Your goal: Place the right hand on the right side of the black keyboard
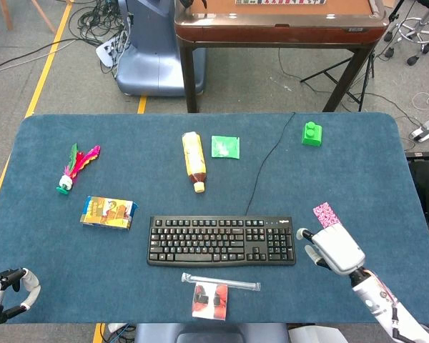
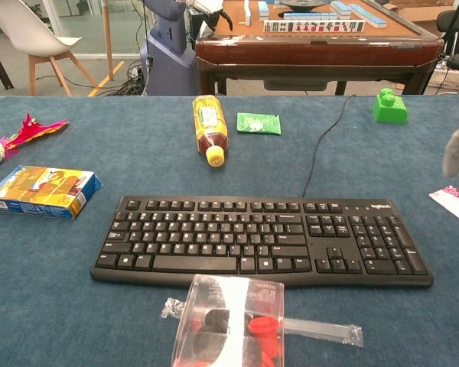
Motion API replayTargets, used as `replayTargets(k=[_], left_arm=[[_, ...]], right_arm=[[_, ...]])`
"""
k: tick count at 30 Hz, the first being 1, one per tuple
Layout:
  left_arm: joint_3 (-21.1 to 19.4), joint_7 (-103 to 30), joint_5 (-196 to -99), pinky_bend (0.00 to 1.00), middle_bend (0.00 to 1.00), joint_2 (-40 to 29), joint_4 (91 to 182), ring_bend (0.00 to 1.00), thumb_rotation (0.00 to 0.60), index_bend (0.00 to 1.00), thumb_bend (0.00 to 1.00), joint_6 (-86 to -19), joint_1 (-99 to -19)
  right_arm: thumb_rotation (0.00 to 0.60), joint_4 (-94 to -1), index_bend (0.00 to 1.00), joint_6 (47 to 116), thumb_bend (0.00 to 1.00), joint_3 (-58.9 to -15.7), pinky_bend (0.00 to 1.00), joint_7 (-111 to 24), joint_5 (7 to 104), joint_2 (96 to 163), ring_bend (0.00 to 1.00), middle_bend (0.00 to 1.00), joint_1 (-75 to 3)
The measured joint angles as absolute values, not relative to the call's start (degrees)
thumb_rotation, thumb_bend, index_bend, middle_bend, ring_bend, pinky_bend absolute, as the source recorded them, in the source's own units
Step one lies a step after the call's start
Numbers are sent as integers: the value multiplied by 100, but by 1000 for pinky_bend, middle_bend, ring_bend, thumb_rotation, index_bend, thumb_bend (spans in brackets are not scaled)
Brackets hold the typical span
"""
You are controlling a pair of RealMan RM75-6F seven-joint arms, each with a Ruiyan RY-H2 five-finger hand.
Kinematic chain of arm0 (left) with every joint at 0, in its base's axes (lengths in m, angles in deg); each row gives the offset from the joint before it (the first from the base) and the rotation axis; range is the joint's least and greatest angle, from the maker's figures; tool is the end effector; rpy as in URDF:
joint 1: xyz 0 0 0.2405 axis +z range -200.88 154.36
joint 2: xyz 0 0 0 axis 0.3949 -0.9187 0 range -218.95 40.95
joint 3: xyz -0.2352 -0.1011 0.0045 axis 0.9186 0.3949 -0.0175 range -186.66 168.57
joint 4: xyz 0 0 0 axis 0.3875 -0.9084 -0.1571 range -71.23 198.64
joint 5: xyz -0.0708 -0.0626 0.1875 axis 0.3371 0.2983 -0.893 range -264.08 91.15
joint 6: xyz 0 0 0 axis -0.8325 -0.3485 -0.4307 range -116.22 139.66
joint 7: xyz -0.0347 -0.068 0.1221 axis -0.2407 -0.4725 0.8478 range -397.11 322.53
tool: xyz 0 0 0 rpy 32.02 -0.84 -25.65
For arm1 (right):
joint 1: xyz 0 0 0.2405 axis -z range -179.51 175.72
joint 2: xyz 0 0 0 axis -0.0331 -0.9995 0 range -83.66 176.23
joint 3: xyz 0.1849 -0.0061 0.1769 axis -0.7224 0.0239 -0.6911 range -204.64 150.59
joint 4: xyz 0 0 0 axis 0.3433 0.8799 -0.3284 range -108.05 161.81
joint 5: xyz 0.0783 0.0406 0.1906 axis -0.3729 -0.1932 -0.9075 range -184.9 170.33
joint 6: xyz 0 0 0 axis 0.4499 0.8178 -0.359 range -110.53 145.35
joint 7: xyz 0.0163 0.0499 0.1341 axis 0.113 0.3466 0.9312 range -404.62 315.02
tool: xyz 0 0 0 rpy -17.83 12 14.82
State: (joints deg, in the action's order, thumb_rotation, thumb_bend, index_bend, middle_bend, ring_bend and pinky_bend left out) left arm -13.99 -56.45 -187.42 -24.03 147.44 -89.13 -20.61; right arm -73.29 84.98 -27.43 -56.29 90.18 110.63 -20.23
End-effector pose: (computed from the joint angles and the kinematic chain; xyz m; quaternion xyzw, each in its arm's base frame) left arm -0.3141 0.1080 0.1683 -0.5851 -0.4047 -0.4955 0.4984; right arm -0.2278 -0.2164 0.0922 0.7785 -0.3015 0.3579 0.4183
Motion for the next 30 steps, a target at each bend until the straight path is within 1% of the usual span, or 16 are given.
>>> replayTargets(k=[1, 5, 11, 14, 17, 20, 22, 23, 24, 30], left_arm=[[-1395, -5654, -18729, 894, 658, -2410, 14745, 655, 600, 594, 297, -8913, -2059], [-1390, -5670, -18697, 894, 658, -2423, 14746, 655, 600, 594, 298, -8893, -2058], [-1375, -5709, -18600, 894, 658, -2460, 14743, 655, 600, 596, 297, -8827, -2059], [-1368, -5729, -18564, 894, 658, -2480, 14750, 655, 600, 597, 297, -8809, -2055], [-1370, -5735, -18566, 894, 658, -2503, 14741, 655, 600, 598, 297, -8805, -2051], [-1377, -5747, -18580, 894, 658, -2531, 14737, 655, 600, 599, 297, -8810, -2049], [-1377, -5751, -18583, 894, 658, -2544, 14743, 655, 600, 599, 297, -8818, -2045], [-1378, -5753, -18583, 894, 658, -2548, 14745, 656, 600, 599, 297, -8816, -2044], [-1378, -5754, -18579, 894, 658, -2552, 14746, 655, 600, 599, 297, -8814, -2041], [-1372, -5780, -18549, 894, 658, -2566, 14743, 655, 600, 600, 297, -8787, -2043]], right_arm=[[600, -7339, 424, 8382, 620, -2768, 1000, -5694, 8990, 11112, 1000, 1000, -2100], [600, -7364, 424, 7922, 690, -2867, 1000, -5975, 8836, 11326, 1000, 1000, -2435], [600, -7390, 424, 7356, 731, -2881, 1000, -6371, 8632, 11573, 1000, 1000, -2762], [600, -7401, 424, 7179, 752, -2835, 1000, -6563, 8511, 11689, 1000, 1000, -2861], [600, -7397, 425, 7074, 797, -2757, 1000, -6669, 8409, 11779, 1000, 1000, -2910], [600, -7357, 416, 6998, 882, -2692, 1000, -6761, 8336, 11846, 1000, 1000, -2937], [600, -7330, 399, 6939, 968, -2666, 1000, -6813, 8279, 11885, 1000, 1000, -2960], [600, -7313, 394, 6898, 987, -2653, 1000, -6855, 8242, 11910, 1000, 1000, -2980], [600, -7303, 386, 6865, 999, -2644, 1000, -6888, 8211, 11931, 1000, 1000, -2996], [600, -7297, 371, 6686, 1000, -2617, 1000, -7186, 7933, 12042, 1000, 1000, -3101]])
